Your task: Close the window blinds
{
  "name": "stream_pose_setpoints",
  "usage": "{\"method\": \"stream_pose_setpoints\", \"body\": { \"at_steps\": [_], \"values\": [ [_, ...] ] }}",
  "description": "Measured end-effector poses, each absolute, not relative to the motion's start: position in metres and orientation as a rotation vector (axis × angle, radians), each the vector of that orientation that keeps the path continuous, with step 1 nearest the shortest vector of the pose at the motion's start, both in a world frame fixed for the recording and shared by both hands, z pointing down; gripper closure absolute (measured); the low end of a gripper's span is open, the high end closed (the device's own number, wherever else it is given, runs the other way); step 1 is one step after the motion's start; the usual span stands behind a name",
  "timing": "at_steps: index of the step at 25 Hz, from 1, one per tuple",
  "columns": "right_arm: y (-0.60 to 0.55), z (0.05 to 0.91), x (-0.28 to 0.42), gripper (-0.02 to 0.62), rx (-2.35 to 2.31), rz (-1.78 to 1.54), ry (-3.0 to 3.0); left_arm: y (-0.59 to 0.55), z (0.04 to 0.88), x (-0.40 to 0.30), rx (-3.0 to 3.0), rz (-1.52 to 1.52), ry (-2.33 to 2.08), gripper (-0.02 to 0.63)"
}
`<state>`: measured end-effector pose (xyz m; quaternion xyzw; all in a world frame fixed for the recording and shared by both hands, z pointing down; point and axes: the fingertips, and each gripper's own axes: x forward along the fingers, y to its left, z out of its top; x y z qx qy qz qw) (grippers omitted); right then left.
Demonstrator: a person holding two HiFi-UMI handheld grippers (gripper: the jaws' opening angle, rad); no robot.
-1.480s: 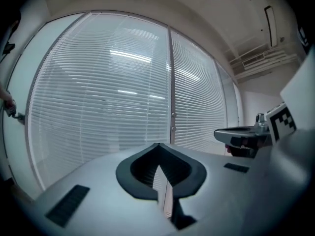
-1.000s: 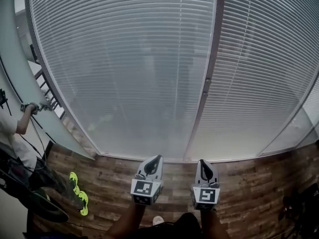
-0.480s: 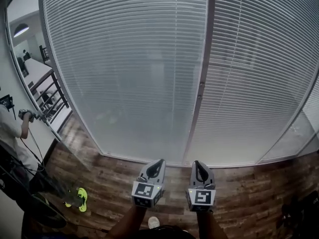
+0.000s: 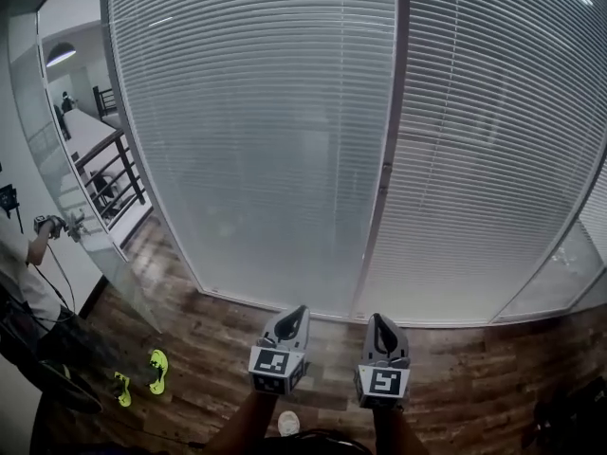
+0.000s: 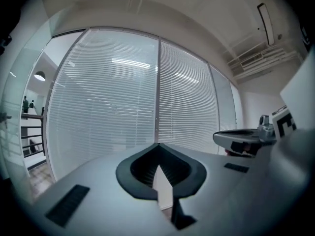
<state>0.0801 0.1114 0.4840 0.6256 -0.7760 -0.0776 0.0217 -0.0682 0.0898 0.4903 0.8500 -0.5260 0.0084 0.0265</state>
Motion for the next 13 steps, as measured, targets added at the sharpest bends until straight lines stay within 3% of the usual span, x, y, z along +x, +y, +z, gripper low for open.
{"method": "stream_pose_setpoints", "body": {
  "at_steps": [13],
  "values": [
    [0.109, 0.481, 0.079, 0.592, 1.903, -0.268, -2.425, 0.093, 0.484, -0.058, 2.650, 0.042, -1.651, 0.606]
  ]
}}
